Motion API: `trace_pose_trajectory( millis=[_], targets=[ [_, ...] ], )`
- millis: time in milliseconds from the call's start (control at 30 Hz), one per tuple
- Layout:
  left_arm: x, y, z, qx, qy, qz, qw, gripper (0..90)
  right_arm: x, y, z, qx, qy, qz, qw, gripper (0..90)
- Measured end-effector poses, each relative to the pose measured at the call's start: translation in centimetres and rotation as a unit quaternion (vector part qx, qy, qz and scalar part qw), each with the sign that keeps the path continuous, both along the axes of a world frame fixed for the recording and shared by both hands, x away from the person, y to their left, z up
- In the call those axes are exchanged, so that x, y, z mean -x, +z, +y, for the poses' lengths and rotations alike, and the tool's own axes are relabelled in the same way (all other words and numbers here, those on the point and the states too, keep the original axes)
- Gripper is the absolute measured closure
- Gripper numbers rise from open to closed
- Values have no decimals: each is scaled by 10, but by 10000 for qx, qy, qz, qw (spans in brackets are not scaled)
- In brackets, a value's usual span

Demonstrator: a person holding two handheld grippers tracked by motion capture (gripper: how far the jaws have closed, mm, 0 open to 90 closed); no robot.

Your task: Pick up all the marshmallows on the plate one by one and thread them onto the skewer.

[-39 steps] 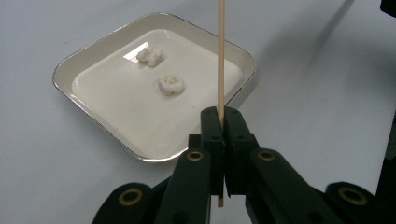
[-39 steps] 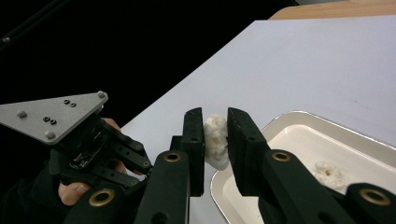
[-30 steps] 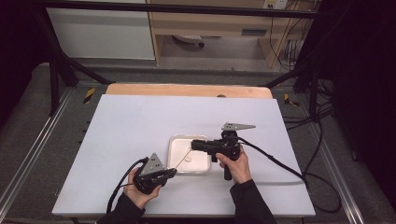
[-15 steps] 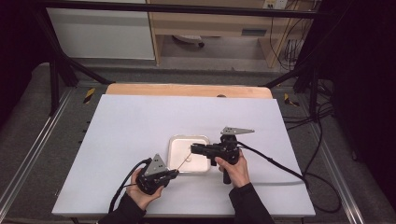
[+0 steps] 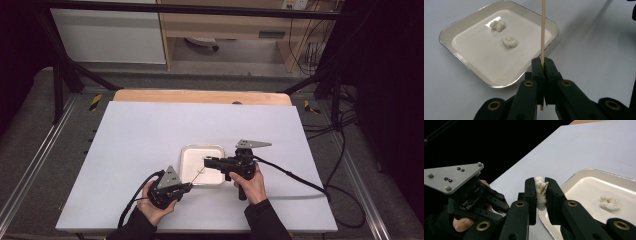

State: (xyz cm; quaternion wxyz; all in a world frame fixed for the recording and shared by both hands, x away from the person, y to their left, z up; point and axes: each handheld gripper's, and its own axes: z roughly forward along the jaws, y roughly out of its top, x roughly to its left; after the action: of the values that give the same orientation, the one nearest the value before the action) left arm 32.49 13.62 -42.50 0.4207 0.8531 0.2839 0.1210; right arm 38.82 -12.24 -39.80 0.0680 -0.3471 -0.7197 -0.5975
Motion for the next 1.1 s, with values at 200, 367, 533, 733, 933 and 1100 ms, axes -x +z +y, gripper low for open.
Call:
trace_pose_trajectory(
  millis=[200, 367, 533, 733, 933, 1100],
  targets=[
    [2, 9, -7, 96, 115, -207, 9997, 884, 6, -19, 22, 168, 559, 233, 9980, 808],
    [-1, 7, -1, 200, 137, -84, 9997, 884, 6, -25, 30, 168, 498, 233, 9983, 800],
    [-3, 6, 3, 257, 174, -23, 9995, 882, 8, -21, 27, 278, 259, 67, 9993, 598],
    [-6, 6, 13, 266, 291, 69, 9992, 881, 9, -8, 12, 709, -292, -473, 9959, 313],
    [-8, 6, 20, 245, 333, 144, 9990, 880, 4, -7, -1, 1334, -475, -698, 9875, 155],
    [-9, 7, 23, 264, 365, 150, 9989, 880, -4, -10, -2, 1826, -499, -813, 9786, 114]
  ],
)
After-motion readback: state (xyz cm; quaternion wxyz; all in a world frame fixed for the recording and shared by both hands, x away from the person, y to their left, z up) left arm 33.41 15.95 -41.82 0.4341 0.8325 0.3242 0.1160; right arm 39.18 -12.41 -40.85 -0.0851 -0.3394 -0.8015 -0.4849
